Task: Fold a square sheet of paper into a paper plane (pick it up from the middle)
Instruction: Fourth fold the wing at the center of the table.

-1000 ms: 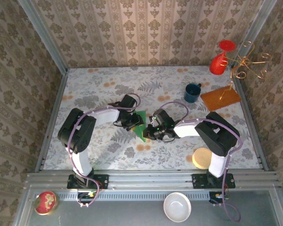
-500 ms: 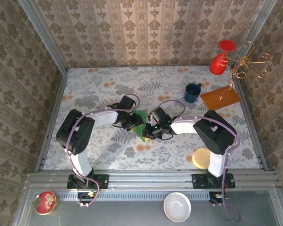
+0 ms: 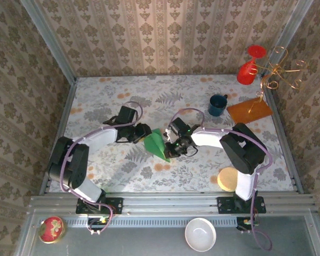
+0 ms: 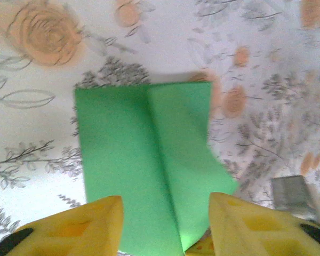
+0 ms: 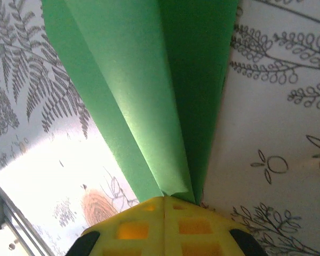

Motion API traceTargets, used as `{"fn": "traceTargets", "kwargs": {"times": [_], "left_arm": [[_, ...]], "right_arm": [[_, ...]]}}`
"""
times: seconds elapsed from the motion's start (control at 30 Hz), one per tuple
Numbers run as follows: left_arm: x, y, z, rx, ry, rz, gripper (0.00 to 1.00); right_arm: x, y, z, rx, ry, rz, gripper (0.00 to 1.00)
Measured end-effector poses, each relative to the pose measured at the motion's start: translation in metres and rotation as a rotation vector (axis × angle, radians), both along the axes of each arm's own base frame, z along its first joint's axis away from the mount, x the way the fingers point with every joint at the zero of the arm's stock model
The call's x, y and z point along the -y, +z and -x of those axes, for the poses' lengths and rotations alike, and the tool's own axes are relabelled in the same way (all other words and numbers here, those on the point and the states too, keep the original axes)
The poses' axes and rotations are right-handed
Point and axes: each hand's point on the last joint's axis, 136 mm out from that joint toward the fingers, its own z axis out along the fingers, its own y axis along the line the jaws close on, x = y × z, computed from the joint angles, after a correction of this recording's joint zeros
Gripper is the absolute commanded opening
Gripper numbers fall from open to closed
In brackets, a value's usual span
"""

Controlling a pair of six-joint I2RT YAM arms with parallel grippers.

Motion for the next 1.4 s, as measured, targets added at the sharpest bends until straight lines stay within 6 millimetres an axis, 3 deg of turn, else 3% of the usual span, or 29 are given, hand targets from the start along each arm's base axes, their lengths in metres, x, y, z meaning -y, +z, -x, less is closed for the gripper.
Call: {"fn": "traceTargets", "kwargs": {"times": [0.3, 0.6, 1.4], "left_arm": [[0.041, 0.0, 0.033, 0.063, -0.18, 0.098, 0.23], [0.062, -0.013, 0.033, 0.067, -0.215, 0.21, 0.19], [0.055, -0.04, 0.016, 0.05, -0.18, 0.23, 0.16]], "right_arm": [[0.005, 0.0, 0.002, -0.016, 0.039, 0.005, 0.07], [0.005, 0.0, 0.001, -0.024, 0.035, 0.002, 0.07], [0.006, -0.001, 0.002, -0.051, 0.012, -0.008, 0.06]]}}
